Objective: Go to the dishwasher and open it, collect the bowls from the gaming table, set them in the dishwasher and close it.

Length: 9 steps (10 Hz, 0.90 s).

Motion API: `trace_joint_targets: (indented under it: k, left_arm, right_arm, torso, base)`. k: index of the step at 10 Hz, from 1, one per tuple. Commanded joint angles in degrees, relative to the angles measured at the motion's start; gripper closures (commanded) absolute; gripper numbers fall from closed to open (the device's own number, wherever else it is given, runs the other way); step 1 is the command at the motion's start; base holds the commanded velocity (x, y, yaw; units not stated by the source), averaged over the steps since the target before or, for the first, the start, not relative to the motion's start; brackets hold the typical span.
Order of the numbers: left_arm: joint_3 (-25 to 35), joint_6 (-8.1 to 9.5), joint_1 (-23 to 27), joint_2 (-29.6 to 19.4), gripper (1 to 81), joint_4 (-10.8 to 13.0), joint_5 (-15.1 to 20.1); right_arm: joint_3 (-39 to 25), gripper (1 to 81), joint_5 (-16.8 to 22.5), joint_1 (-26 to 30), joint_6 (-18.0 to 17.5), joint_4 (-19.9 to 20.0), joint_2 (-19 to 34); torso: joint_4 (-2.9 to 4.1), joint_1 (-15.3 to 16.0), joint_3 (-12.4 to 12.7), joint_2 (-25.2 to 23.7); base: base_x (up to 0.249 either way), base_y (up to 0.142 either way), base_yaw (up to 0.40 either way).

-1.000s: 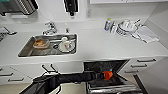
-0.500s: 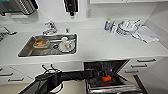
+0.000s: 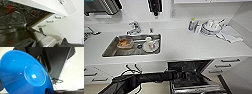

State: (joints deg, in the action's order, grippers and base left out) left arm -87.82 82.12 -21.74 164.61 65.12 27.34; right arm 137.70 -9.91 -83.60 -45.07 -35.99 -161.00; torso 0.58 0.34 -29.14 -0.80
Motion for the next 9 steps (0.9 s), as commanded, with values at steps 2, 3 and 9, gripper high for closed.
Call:
trace_joint_targets:
  k: [2, 3, 9]
  left_arm:
    - [25.1, -7.85, -8.4, -21.0, 1.0, 1.1, 1.1]
    - [28.2, -8.8, -12.3, -24.8, 1.0, 1.7, 2.2]
    - [22.1, -20.68, -36.7, -32.6, 1.0, 2.2, 0.6]
  right_arm:
    - [-8.4, 81.1, -0.6, -0.6, 0.1, -1.5, 4.7]
    - [-10.9, 81.1, -1.8, -0.6, -0.2, -1.5, 7.3]
    - [-18.8, 81.1, -3.4, 2.2, -0.4, -1.5, 18.3]
  torso:
    - [0.0, 0.0, 0.0, 0.0]
    - [0.0, 0.0, 0.0, 0.0]
    - [0.0, 0.0, 0.0, 0.0]
  base:
    - [0.0, 0.0, 0.0]
    - [0.0, 0.0, 0.0]
    - [0.0, 0.0, 0.0]
